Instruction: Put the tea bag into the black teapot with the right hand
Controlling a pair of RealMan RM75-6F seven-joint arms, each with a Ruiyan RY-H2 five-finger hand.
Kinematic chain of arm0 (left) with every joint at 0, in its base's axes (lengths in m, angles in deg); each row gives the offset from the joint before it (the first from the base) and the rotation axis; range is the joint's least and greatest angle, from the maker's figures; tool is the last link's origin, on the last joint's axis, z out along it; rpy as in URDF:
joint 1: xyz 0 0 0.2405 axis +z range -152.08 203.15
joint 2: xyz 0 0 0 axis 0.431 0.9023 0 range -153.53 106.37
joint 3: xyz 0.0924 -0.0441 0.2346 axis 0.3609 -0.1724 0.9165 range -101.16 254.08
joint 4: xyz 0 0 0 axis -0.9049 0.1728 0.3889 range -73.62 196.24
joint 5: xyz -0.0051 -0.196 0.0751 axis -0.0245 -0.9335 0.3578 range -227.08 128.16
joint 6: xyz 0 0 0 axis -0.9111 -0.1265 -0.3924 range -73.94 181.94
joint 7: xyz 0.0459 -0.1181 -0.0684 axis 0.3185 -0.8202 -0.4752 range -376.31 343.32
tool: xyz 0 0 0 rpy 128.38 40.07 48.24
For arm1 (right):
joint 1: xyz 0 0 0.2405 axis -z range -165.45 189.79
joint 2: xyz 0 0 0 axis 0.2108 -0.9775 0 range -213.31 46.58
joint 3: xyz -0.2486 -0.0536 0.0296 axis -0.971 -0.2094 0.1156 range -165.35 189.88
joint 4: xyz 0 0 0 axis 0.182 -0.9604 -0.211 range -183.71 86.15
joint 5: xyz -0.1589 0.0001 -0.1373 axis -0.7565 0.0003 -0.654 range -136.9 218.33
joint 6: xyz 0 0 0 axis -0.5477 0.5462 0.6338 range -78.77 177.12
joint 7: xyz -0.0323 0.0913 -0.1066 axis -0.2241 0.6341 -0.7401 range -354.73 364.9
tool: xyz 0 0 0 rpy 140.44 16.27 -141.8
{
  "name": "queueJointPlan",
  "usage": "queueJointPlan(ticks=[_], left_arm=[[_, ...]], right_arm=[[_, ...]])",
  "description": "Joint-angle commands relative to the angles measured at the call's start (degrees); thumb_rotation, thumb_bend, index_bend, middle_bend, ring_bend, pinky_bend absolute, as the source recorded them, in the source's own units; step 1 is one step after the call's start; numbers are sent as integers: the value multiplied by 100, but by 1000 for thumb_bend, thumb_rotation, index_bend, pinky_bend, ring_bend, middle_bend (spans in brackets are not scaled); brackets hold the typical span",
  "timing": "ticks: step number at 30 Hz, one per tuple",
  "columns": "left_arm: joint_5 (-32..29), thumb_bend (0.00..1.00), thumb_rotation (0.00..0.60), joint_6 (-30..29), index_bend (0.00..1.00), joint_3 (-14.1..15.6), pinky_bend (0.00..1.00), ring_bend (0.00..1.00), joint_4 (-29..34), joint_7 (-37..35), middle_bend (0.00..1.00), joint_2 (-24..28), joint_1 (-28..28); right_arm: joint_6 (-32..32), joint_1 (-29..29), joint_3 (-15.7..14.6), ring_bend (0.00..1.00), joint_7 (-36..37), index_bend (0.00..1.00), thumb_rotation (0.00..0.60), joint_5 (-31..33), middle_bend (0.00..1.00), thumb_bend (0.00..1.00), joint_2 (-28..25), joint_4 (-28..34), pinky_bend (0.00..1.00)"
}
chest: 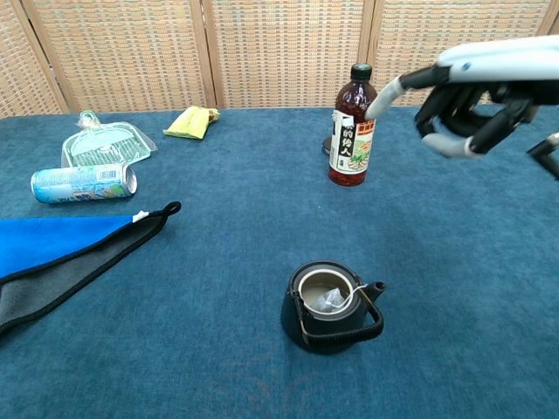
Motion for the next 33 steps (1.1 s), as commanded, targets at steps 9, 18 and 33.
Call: queueJointPlan(ticks=[9, 18, 33], left_arm=[[-64, 385, 600, -57, 37, -48, 0, 0, -66, 148, 0, -111, 1], [26, 385, 600, -139, 24, -36, 0, 0, -131, 44, 0, -203, 21], [421, 385, 600, -368, 20, 182, 0, 0, -18, -7, 0, -185, 166]], right_arm=[[1251, 924, 255, 305, -1722, 186, 540, 970, 325, 559, 249, 9, 446], [1991, 1524, 310, 164, -2127, 140, 578, 1213, 200, 527, 483, -5, 298], [2831, 2555, 46, 111, -1939, 138, 506, 893, 152, 514, 655, -201, 237]])
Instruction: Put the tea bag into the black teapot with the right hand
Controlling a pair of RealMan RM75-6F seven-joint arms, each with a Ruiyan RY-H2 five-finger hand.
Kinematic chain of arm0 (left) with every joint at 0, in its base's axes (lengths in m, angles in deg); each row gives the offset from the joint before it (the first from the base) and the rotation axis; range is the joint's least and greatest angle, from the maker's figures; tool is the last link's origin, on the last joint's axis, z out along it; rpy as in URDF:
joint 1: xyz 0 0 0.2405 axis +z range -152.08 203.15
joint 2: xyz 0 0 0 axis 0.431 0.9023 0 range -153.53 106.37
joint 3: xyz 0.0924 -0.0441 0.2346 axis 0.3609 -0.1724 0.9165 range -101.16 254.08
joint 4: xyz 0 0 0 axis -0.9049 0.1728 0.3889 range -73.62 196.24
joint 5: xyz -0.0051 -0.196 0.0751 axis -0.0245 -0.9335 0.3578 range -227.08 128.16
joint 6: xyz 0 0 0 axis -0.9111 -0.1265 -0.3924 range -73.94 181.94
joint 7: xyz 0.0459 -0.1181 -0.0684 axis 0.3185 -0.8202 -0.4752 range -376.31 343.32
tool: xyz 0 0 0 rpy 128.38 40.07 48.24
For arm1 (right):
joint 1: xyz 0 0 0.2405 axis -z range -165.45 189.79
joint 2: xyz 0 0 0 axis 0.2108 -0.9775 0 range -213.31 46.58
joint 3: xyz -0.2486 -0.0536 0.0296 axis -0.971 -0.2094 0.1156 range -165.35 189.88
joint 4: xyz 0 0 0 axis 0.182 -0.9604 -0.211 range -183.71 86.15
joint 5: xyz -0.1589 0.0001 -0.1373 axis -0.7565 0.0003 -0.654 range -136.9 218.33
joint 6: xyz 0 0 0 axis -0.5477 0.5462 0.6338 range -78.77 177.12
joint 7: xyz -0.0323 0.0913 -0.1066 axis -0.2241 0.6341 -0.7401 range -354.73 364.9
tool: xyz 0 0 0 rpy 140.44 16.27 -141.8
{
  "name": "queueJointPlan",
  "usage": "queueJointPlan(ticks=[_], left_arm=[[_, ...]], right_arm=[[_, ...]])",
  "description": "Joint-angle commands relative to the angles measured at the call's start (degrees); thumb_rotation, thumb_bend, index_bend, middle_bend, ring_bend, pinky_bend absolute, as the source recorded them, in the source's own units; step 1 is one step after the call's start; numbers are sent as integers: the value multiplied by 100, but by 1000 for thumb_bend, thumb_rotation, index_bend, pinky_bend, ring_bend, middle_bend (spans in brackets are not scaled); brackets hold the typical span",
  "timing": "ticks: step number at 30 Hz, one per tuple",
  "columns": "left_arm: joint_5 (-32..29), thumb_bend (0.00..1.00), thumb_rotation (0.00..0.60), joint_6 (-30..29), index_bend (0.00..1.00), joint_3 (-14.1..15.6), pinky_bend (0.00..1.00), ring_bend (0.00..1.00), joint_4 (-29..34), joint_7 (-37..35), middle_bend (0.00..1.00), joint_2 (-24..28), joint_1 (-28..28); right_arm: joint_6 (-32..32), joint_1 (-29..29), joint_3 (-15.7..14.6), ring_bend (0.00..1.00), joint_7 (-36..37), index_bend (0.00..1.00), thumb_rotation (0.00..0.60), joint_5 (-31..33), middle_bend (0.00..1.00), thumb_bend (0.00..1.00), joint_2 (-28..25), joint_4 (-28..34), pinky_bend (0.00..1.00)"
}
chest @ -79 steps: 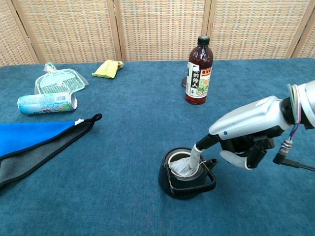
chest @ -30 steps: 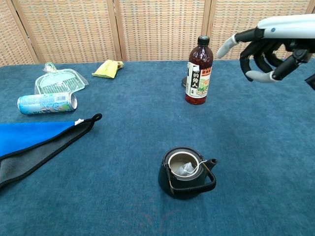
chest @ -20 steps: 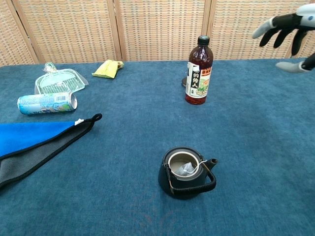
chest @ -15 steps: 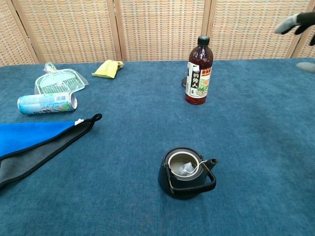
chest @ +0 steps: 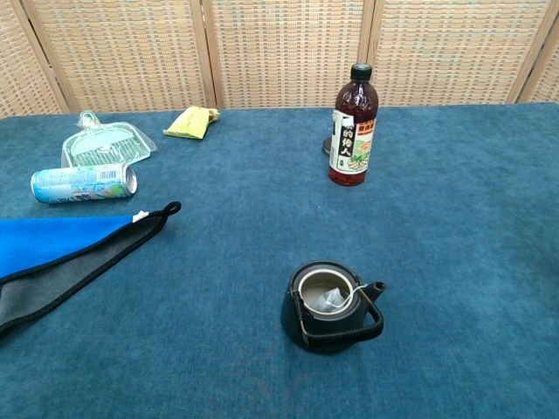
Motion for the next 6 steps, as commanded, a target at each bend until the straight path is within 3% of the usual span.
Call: queueJointPlan(ticks=[1, 6], left_arm=[[54, 384, 600, -43, 20, 35, 0, 0, 44, 5, 0, 28, 27], [96, 384, 600, -59, 20, 62, 0, 0, 110, 3, 0, 61, 47]], right_arm=[[136, 217, -74, 111, 41, 138, 505, -39, 153, 514, 33, -50, 237], [350, 457, -101, 111, -67, 138, 508, -132, 157, 514, 122, -97, 237]])
